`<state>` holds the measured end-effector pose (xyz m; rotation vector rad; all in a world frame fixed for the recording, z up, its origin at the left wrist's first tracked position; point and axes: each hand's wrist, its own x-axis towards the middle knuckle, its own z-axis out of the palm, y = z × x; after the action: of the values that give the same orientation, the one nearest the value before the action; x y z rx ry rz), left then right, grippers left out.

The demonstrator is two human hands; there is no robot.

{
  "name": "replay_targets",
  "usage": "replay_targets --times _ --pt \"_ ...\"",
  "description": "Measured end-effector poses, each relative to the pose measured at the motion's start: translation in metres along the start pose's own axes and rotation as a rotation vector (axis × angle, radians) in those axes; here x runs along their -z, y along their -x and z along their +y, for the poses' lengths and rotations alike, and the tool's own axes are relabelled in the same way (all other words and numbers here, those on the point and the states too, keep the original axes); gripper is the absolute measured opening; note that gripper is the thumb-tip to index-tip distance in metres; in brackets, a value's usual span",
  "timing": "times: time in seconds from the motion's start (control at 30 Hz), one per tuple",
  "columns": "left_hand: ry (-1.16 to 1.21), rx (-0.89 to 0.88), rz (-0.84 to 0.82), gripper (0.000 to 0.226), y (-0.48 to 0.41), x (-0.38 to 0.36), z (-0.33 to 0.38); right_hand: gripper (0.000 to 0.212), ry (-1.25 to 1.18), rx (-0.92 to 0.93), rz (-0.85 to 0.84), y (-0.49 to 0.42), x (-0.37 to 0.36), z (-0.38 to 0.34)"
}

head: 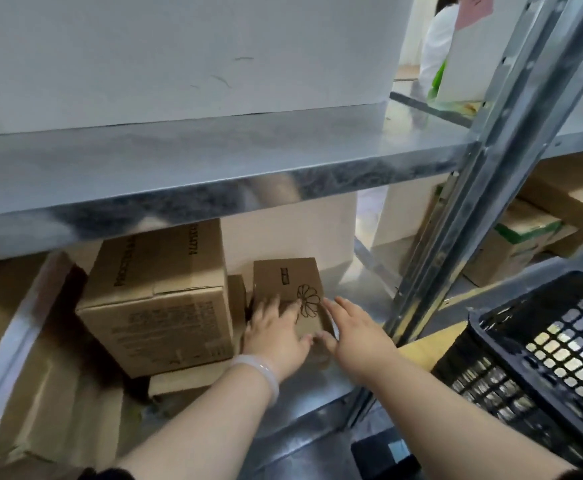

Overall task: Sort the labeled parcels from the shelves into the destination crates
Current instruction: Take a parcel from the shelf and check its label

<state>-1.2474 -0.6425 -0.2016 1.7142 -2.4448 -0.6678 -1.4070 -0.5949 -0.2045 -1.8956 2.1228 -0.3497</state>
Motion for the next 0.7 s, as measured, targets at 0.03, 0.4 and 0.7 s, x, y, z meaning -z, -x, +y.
replay_targets --times 0.03,0.4,0.7 --pt "-0.009 0.025 -0.009 0.068 -0.003 -0.001 0.002 0.068 -0.013 0.008 -0.016 -0.010 0.001 0.002" --pt "0.079 0.310 0.054 0.074 -0.017 -0.007 0.017 0.094 -0.544 -0.168 -0.218 -0.056 0.002 0.036" --pt "0.288 0.328 0.094 0.074 -0.008 -0.010 0.034 0.051 -0.805 -0.217 -0.249 -0.028 0.007 0.041"
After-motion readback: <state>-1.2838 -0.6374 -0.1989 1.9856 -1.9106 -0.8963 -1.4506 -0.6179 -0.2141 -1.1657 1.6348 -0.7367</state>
